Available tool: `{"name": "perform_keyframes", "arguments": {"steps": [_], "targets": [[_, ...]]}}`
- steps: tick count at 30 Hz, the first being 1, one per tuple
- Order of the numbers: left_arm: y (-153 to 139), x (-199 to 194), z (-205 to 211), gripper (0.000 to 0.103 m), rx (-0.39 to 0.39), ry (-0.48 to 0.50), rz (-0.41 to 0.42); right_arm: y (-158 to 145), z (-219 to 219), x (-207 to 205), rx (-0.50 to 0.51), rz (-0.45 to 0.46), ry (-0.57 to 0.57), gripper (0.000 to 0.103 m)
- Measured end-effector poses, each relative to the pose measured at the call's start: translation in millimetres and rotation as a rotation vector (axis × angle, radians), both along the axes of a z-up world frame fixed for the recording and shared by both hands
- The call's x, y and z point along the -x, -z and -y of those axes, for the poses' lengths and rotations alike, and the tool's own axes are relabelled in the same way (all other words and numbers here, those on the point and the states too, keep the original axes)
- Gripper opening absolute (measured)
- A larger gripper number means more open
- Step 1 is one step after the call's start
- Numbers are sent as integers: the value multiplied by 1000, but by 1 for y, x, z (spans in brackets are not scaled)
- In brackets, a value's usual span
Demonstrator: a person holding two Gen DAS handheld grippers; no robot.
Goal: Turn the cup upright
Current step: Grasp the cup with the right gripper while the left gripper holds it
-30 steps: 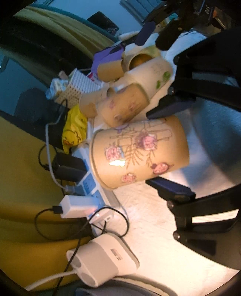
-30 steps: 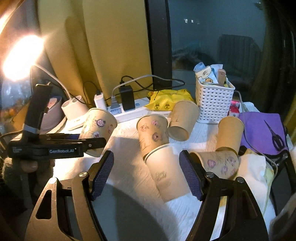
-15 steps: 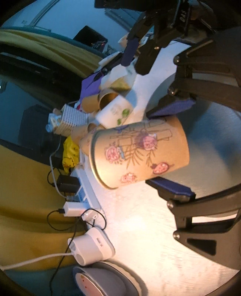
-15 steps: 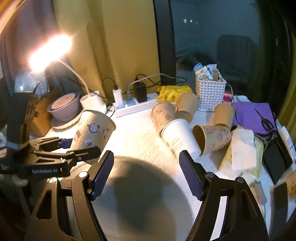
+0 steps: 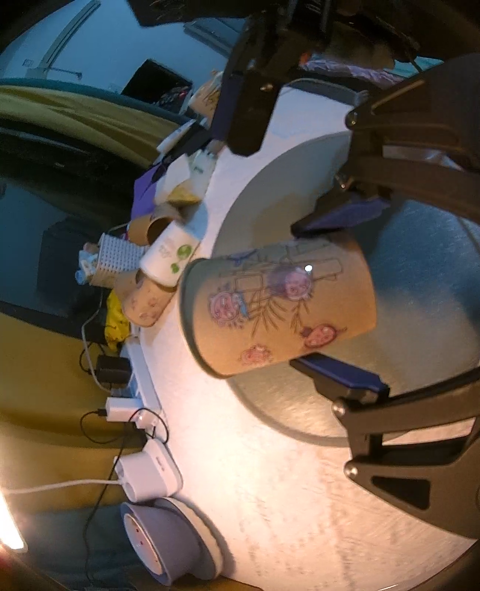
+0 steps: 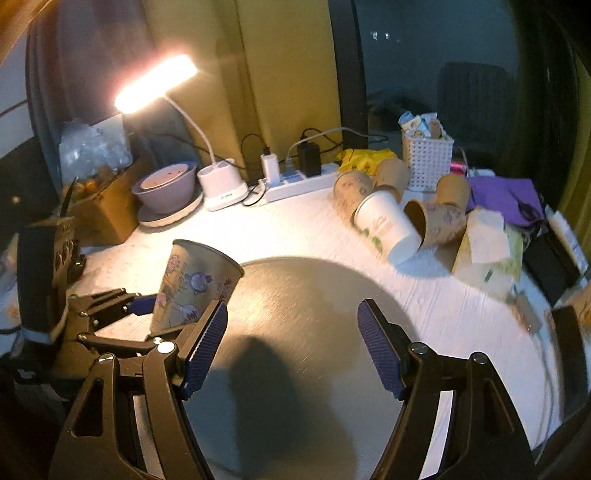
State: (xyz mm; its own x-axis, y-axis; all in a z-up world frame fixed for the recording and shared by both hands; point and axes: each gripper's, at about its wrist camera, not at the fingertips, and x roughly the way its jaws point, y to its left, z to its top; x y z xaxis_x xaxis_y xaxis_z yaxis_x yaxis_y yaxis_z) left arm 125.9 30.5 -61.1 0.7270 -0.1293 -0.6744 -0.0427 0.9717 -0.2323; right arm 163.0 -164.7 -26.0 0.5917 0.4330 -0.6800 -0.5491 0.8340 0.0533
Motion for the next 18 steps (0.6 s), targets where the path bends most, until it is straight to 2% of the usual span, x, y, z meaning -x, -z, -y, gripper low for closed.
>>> {"name": "perform_keyframes", "arguments": {"steps": [10, 18], "targets": [[13, 51, 29, 65, -46, 39, 43, 7, 3, 46, -68, -62, -40, 76], [9, 86, 44, 65, -88, 69, 151, 10, -6, 76, -120, -108, -97, 76]]}}
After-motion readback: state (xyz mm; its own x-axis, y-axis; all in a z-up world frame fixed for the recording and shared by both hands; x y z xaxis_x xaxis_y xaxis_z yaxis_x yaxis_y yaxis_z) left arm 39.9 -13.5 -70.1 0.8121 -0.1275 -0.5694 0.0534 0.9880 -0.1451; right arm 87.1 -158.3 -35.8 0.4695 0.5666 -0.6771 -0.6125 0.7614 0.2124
